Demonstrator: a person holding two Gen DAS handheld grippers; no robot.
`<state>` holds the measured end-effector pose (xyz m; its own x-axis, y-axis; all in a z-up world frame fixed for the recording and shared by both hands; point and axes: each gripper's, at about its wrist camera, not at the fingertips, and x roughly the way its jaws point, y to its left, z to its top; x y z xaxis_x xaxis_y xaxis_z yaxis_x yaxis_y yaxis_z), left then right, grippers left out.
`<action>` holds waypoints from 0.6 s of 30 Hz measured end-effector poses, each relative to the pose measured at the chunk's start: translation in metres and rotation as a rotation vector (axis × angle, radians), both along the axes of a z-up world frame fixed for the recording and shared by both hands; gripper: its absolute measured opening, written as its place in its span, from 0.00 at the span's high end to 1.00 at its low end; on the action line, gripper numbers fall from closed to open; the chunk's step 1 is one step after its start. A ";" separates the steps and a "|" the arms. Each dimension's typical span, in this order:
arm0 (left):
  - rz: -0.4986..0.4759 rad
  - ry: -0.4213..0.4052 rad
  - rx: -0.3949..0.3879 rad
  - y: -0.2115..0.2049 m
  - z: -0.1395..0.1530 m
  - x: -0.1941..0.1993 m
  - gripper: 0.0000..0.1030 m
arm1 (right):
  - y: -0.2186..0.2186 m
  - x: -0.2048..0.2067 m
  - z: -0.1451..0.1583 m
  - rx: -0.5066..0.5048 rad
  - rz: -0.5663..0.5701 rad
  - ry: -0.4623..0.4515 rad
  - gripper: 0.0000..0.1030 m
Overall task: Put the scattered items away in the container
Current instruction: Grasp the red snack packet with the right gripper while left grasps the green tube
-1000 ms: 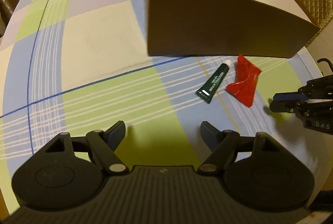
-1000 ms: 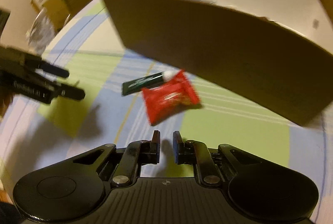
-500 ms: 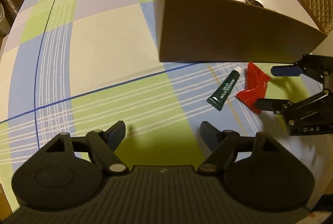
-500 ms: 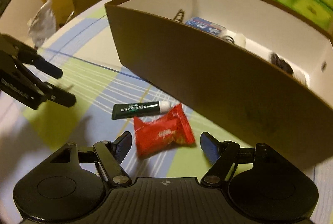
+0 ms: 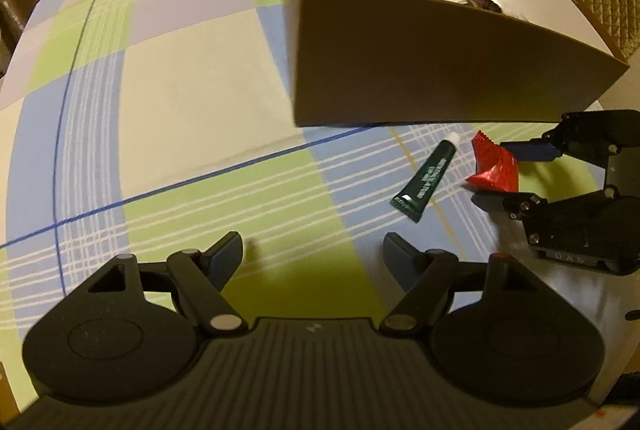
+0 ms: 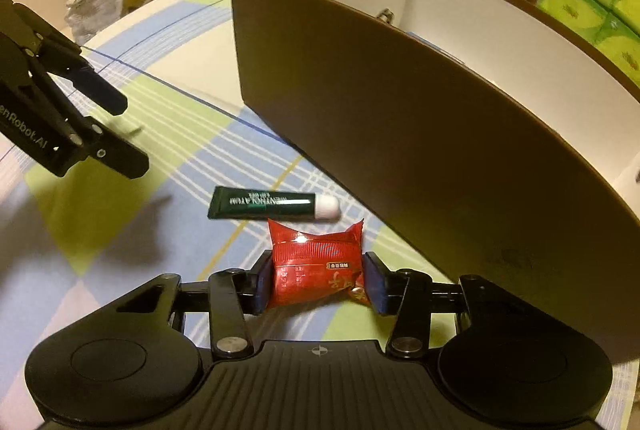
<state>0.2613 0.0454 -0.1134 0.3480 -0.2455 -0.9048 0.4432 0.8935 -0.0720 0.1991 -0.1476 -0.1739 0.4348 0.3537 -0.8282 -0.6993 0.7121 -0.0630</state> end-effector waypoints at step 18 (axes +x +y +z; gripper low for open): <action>-0.292 -0.034 -0.036 -0.093 -0.009 0.011 0.42 | -0.093 -0.011 0.014 0.017 -0.284 0.065 0.58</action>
<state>0.2719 -0.0481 -0.1219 0.2874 -0.3713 -0.8829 0.6841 0.7247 -0.0821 0.1878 -0.2408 -0.1598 0.4647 0.2394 -0.8525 -0.4742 0.8803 -0.0113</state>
